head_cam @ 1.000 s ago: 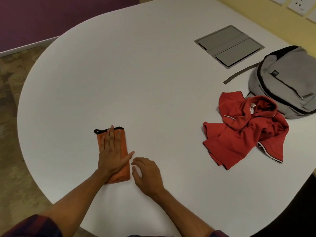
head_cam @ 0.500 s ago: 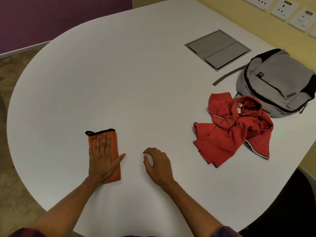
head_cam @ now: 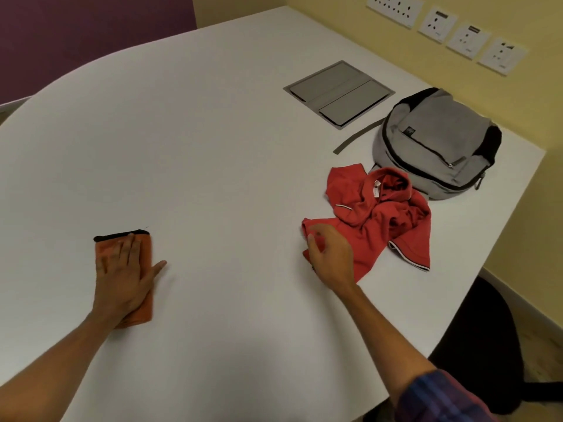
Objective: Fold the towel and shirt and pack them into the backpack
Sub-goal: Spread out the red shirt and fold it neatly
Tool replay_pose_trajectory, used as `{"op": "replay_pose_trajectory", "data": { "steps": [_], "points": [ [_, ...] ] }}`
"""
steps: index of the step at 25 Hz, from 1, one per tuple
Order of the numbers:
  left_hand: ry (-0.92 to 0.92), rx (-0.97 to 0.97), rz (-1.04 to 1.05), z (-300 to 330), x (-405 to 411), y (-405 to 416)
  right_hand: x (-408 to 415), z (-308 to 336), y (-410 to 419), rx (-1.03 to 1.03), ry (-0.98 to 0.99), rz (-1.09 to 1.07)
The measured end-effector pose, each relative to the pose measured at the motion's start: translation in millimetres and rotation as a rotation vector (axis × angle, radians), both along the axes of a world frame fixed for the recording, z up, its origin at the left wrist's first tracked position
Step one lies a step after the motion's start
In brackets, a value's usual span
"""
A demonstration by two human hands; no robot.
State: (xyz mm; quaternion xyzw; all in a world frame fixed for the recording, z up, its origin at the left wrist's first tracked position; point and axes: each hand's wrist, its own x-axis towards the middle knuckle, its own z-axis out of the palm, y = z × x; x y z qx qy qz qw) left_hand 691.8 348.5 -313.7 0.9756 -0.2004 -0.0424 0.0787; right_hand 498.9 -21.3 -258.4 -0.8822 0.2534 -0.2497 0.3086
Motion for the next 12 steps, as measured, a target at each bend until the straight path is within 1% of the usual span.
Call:
{"op": "replay_pose_trajectory", "data": {
  "steps": [2,4,6,9,12],
  "points": [
    [-0.074,-0.087,-0.018,10.9,-15.3,-28.7,-7.2,5.4,-37.2,-0.005,0.045,-0.131],
    [-0.088,-0.218,-0.019,18.1,-29.4,-66.9,-12.6,11.4,-77.1,0.039,0.100,-0.250],
    [-0.089,-0.298,-0.065,20.6,-43.1,-105.7,-16.3,14.6,-117.9,0.056,0.161,-0.344],
    [-0.046,-0.368,-0.106,31.1,-65.1,-169.9,-24.9,15.3,-176.8,0.051,0.249,-0.404],
    [0.009,-0.423,-0.116,42.0,-81.1,-230.4,-28.3,15.7,-223.0,0.044,0.324,-0.393]
  ]
}}
